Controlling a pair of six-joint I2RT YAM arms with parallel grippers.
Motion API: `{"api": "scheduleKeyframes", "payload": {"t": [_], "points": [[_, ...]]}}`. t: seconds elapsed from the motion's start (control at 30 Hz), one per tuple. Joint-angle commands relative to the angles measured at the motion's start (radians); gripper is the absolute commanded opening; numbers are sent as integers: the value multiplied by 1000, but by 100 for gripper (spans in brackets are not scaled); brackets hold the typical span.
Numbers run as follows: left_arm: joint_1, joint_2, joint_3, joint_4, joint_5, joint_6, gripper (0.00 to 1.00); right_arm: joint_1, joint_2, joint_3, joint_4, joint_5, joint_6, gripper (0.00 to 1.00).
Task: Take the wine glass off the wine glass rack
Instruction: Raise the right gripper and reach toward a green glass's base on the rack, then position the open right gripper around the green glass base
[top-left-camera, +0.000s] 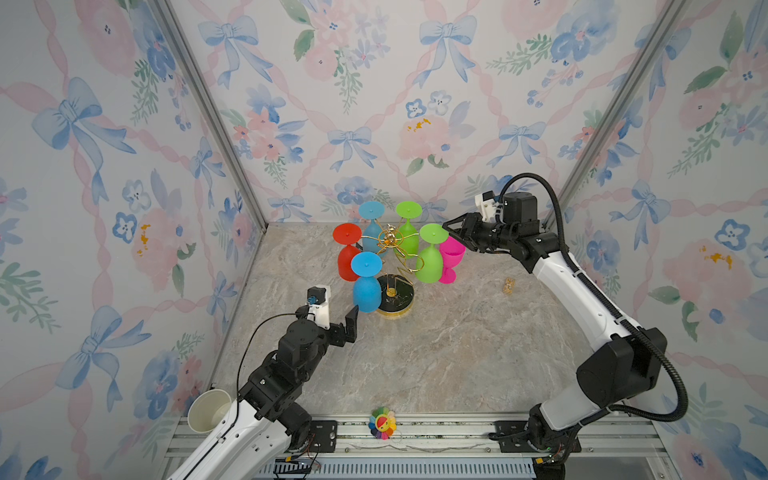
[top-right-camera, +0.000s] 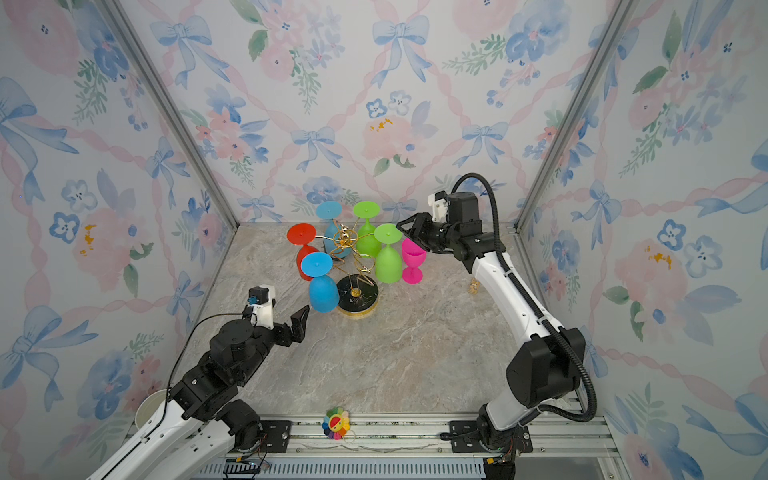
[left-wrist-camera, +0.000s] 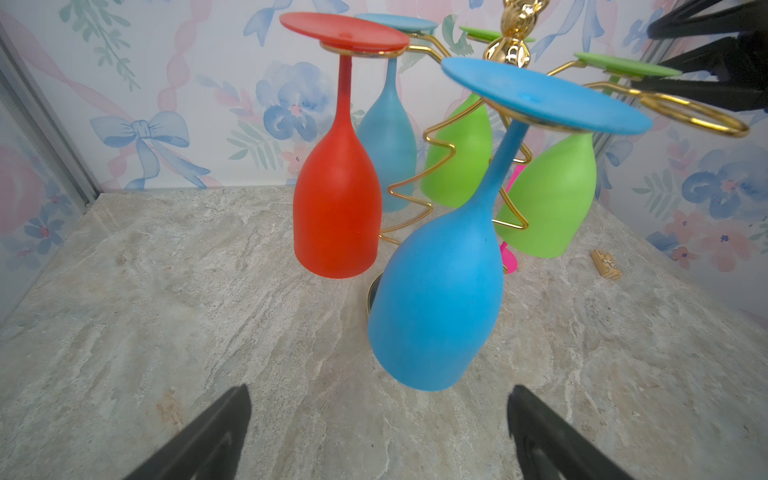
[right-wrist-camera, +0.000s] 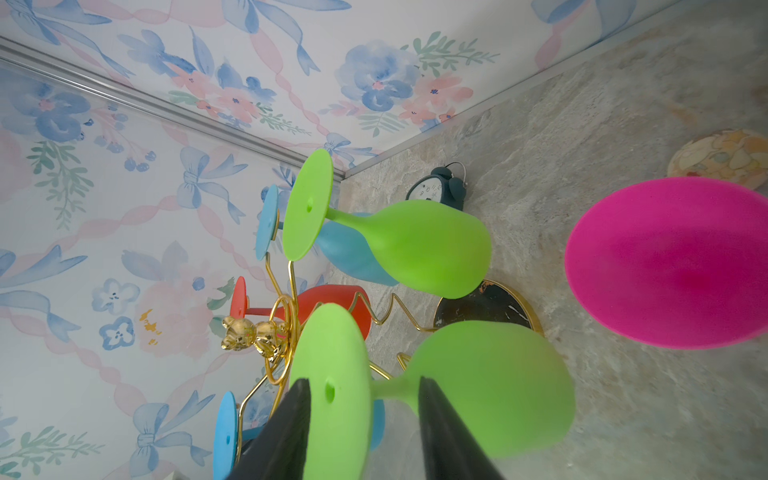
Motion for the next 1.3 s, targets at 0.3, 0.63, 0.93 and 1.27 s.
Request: {"api": "scheduleKeyframes", "payload": {"t": [0.3,0.63,0.93,1.27], "points": [[18,-2,14,-1,1,-9,98,8,26,-18,55,-52,38,30],[27,2,13,0,10,-9,98,11,29,-30,75,-69,56,24],[28,-1,13,-1,11,-9,98,9,20,-30,72,-70,56,13],[29,-4,14,-1,8,-9,98,9,4,-38,86,-71,70,6]]}}
